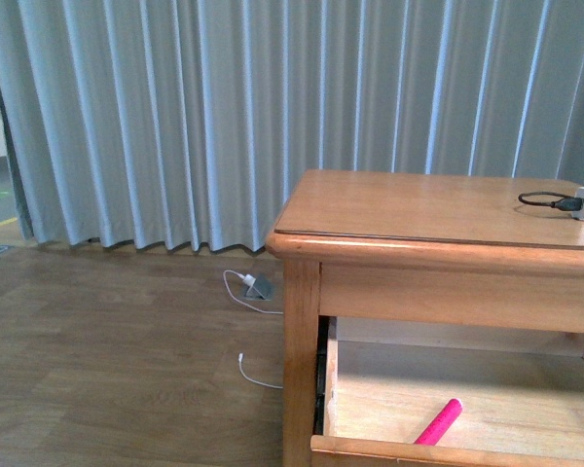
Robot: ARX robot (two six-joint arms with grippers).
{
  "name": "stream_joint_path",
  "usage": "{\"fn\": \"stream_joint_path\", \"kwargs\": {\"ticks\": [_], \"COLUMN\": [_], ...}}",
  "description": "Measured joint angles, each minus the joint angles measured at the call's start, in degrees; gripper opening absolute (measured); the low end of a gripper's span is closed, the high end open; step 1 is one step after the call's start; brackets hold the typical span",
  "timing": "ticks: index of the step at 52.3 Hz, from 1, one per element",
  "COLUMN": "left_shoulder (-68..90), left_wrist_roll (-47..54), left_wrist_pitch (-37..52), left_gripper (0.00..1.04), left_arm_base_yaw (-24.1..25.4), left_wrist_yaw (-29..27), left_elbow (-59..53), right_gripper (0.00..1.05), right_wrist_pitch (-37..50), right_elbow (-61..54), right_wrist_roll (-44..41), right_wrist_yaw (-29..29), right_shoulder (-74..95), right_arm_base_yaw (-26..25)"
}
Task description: Place pink marker in drawer with both arms
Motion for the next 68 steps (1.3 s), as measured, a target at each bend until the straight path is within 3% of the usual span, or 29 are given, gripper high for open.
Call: {"fn": "stream_joint_path", "kwargs": {"ticks": [10,12,15,37,47,66,68], "left_shoulder": [-0.46,-1.73,-2.97,-9.05,-18.51,-20.41,-20.41], "left_wrist_roll": [-0.26,1.03,1.88,3.32,3.56,3.54,3.54], "left_wrist_pitch": [0.94,6.62,10.14,9.27,0.59,0.44,0.44], "left_gripper": [0.97,0.88,0.79,0.05,0.04,0.04,0.11], "left_arm_base_yaw": [0.61,2.86,4.11,4.66,4.72,4.72,4.72], "left_wrist_yaw": [1.44,7.8,11.26,12.28,12.44,12.44,12.44], "left_elbow": [-0.39,-2.73,-4.48,-8.13,-9.55,-9.57,-9.57], "right_gripper": [0.96,0.96,0.96,0.96,0.96,0.96,0.96], "right_wrist_pitch": [0.0,0.0,0.0,0.0,0.0,0.0,-2.8], "right_elbow": [0.0,0.0,0.0,0.0,0.0,0.0,0.83], "right_wrist_roll": [0.0,0.0,0.0,0.0,0.0,0.0,-0.15], "right_wrist_yaw": [0.0,0.0,0.0,0.02,0.04,0.0,-0.28], "right_shoulder": [0.0,0.0,0.0,0.0,0.0,0.0,0.61], "right_arm_base_yaw": [0.0,0.0,0.0,0.0,0.0,0.0,0.2]}}
